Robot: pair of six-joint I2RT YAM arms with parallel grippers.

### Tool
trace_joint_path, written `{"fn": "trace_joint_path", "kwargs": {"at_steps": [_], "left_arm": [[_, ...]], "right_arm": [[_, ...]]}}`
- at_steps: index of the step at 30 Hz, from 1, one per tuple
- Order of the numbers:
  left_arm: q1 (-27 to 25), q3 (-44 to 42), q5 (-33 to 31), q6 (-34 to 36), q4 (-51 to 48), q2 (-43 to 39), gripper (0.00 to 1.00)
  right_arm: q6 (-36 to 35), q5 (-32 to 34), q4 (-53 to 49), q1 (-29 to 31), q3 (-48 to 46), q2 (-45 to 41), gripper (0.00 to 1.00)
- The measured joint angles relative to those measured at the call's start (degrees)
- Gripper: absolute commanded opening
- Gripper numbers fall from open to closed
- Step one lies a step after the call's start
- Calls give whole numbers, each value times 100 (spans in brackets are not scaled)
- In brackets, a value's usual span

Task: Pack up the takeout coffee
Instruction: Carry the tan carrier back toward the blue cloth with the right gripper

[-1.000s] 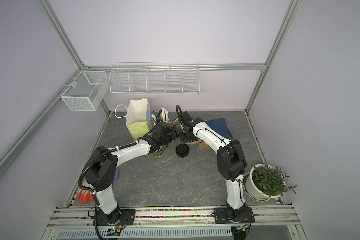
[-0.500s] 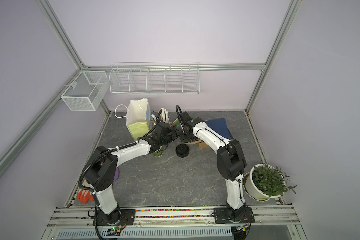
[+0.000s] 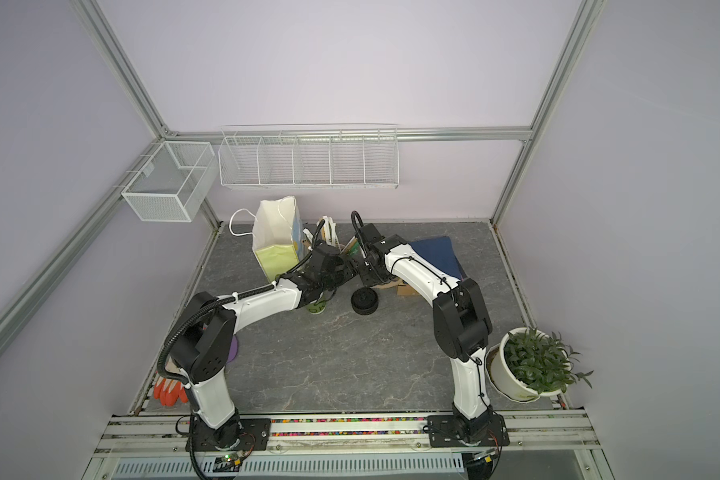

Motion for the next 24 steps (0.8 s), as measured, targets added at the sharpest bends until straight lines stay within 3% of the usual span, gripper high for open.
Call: {"fn": "trace_joint_path", "kwargs": {"at_steps": [12,19,24], "left_arm": [[-39,0,39,2,59,2,68],[-90,15,55,50,55,7,68],[-92,181,74,122,-4,11,68]], "right_arm": [[111,-457,76,-227,0,-138,14],[352,-601,149,-564,46,-337,48],[341,-428,-17,-671,540,-227,53]]}}
